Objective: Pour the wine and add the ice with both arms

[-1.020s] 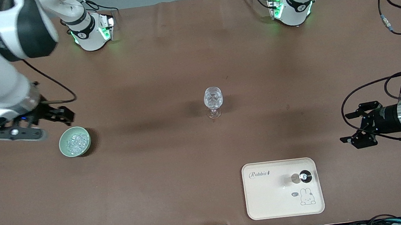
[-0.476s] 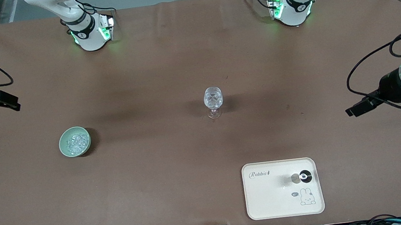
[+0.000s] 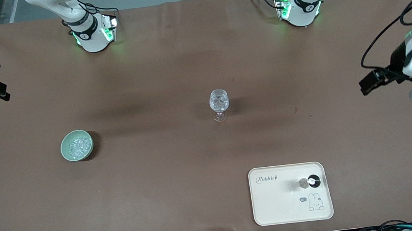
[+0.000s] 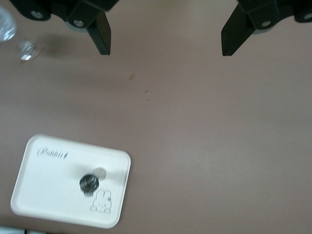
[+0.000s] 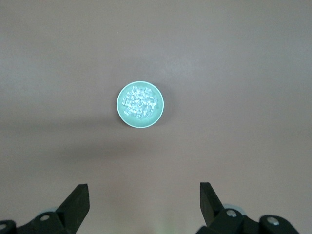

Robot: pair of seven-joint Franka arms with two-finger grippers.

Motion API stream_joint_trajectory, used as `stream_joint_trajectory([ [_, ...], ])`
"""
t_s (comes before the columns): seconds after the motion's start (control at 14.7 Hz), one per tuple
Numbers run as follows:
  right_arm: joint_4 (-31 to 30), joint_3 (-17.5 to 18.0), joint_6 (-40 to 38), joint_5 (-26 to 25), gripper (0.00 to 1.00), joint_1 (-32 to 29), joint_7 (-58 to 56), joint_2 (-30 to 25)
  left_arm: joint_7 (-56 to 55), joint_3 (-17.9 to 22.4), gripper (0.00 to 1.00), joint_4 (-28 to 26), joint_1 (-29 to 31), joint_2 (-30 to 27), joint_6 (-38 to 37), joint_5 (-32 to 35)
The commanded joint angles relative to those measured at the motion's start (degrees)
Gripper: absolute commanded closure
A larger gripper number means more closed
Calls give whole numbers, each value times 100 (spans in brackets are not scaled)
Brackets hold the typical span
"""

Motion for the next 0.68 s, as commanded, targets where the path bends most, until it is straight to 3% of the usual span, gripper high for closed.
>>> stream_joint_trajectory([
  [0.0,291,90,-118,72,0,-141,-219,-9,877,571,0,-773,-198,-771,11,-263],
  [0.2,282,90,-118,72,0,-150,-307,8,1267,1328,0,-1371,-523,-1308,29,-862],
  [0.61,230,81,-118,72,0,-167,-412,52,1293,1488,0,-2224,-796,-2011,441,-898],
])
